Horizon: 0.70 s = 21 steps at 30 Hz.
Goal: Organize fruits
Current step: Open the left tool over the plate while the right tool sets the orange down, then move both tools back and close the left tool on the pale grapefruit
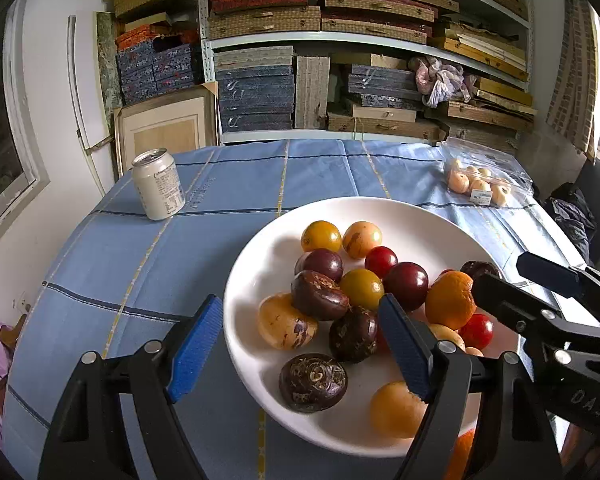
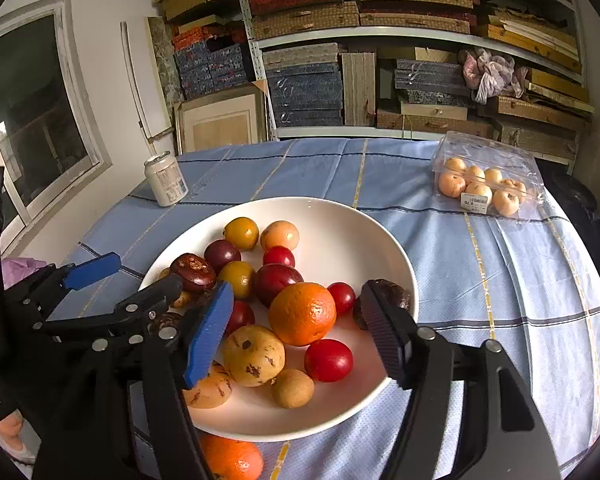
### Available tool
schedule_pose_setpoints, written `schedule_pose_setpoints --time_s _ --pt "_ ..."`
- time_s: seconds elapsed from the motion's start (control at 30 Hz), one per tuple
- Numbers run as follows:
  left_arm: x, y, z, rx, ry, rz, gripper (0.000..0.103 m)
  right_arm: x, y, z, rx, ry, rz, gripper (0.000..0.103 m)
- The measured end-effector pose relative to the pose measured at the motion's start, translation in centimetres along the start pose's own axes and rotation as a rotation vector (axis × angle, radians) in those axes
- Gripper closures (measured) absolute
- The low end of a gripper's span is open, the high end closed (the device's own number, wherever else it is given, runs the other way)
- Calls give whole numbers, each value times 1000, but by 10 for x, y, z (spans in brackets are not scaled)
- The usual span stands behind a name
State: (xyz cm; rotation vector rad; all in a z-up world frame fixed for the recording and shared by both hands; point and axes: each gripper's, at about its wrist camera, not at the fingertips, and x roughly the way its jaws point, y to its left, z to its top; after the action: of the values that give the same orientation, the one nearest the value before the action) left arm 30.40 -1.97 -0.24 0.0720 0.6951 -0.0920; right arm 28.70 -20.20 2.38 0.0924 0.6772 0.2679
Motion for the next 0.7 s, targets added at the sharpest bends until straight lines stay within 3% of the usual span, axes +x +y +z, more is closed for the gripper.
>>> schedule_pose_setpoints --time_s 0.2,0.4,0.7 --pt "-15 6 -6 -19 -18 -4 22 -25 -1 0 45 -32 52 32" --pt "-46 8 -39 -56 -5 -96 21 -67 -4 -32 60 -81 63 23" --pt "-86 -55 -106 137 14 -206 21 -105 -53 -89 234 -81 34 19"
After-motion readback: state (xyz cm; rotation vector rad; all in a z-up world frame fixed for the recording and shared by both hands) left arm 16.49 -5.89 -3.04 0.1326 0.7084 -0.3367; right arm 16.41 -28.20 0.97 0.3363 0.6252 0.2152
